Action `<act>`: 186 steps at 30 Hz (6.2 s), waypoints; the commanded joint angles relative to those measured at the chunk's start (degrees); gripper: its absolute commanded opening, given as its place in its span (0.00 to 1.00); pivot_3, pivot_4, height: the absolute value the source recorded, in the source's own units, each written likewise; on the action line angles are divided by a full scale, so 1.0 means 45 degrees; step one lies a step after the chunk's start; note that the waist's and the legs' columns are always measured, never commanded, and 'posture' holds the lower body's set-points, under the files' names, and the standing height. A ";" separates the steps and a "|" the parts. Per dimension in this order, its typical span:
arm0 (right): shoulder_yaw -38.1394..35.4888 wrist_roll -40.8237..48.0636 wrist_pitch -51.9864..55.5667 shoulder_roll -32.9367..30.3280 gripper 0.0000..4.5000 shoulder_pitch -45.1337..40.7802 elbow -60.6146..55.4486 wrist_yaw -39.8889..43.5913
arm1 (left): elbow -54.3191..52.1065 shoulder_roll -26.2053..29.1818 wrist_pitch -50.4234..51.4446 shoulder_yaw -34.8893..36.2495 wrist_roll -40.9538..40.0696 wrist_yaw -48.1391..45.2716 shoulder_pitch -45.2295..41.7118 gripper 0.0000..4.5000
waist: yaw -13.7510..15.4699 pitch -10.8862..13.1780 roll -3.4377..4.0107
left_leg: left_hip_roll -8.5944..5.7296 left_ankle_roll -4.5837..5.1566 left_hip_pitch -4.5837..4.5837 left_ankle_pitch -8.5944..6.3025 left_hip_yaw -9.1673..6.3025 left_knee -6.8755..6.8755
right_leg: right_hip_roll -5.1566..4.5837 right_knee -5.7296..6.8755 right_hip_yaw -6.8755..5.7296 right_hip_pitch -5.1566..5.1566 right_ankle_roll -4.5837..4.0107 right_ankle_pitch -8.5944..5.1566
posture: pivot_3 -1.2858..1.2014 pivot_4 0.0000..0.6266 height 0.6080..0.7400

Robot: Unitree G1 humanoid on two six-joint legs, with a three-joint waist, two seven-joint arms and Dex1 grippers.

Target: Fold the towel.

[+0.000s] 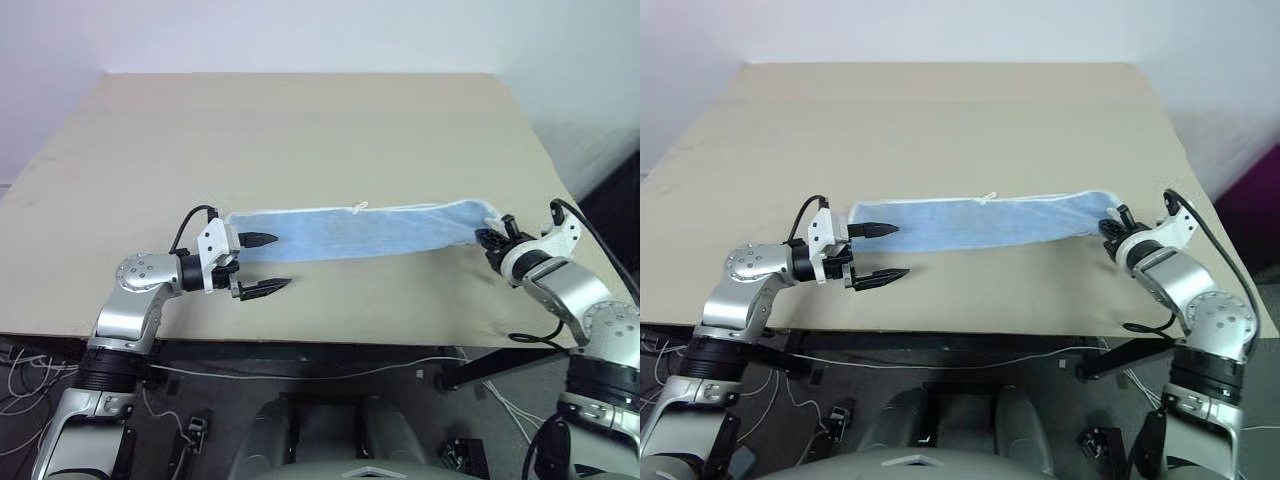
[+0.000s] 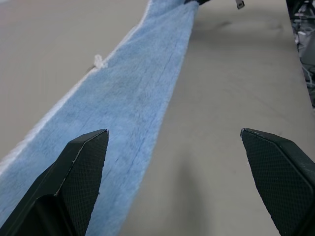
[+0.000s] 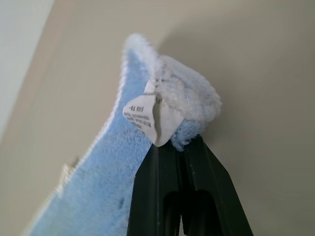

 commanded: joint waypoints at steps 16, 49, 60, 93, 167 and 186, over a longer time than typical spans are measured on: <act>1.0888 -1.2632 -0.1890 -0.0846 0.00 -0.3673 -0.2114 0.9613 | -0.0818 -0.0264 -0.0060 -0.0008 -0.0157 0.0597 0.0147 1.00 | -0.0068 0.0004 -0.0008 | -0.0003 0.0004 -0.0028 -0.0003 -0.0022 -0.0003 | -0.0017 -0.0095 -0.0016 0.0001 0.0036 0.0028 | 0.52 0.24 1.00; 0.6224 -1.3961 -0.3311 0.2684 0.01 -0.3601 0.1115 1.1316 | -0.5281 -0.2988 0.5653 0.2965 -0.4847 0.7171 0.3051 1.00 | 0.0143 0.0002 -0.0010 | -0.0004 0.0004 -0.0025 -0.0007 -0.0016 -0.0007 | -0.0020 -0.0106 -0.0005 0.0001 0.0038 0.0035 | 0.52 0.24 1.00; 0.6988 -1.5537 -0.5987 0.3357 0.01 -0.3349 0.4033 1.2299 | -0.7348 -0.5312 0.8514 0.4000 -0.7559 1.2977 0.4571 1.00 | 0.0161 -0.0004 -0.0017 | -0.0004 0.0003 -0.0006 -0.0007 -0.0011 -0.0003 | -0.0009 -0.0104 -0.0001 0.0022 0.0041 0.0038 | 0.52 0.24 1.00; 0.4588 -1.2953 -0.3865 0.2578 0.00 -0.3102 -0.2552 1.2155 | -0.3605 -0.6778 0.8383 0.5736 -1.2686 1.9314 0.1790 0.41 | 0.0253 -0.0004 -0.0016 | -0.0022 0.0000 -0.0010 -0.0007 -0.0022 -0.0001 | -0.0008 -0.0127 -0.0014 0.0038 0.0043 0.0040 | 0.52 0.24 1.00; 0.4990 -1.3203 -0.3936 0.2755 0.00 -0.2089 -0.2738 1.1446 | -0.1139 -0.3268 0.7823 0.6791 -1.4424 1.7723 0.1466 0.01 | 0.0277 -0.0004 -0.0007 | -0.0028 -0.0004 0.0004 -0.0006 -0.0102 -0.0035 | -0.0021 -0.0177 -0.0067 0.0079 0.0037 0.0040 | 0.52 0.24 1.00; 0.4722 -1.3787 -0.4151 0.2678 0.00 -0.1834 -0.1584 1.0981 | -0.3656 -0.0773 0.8767 0.1308 -0.8999 1.1048 -0.1391 0.01 | 0.0229 0.0010 -0.0027 | -0.0041 -0.0060 -0.0017 0.0028 -0.0093 -0.0186 | -0.0029 -0.0226 -0.0056 0.0006 0.0025 0.0047 | 0.52 0.24 1.00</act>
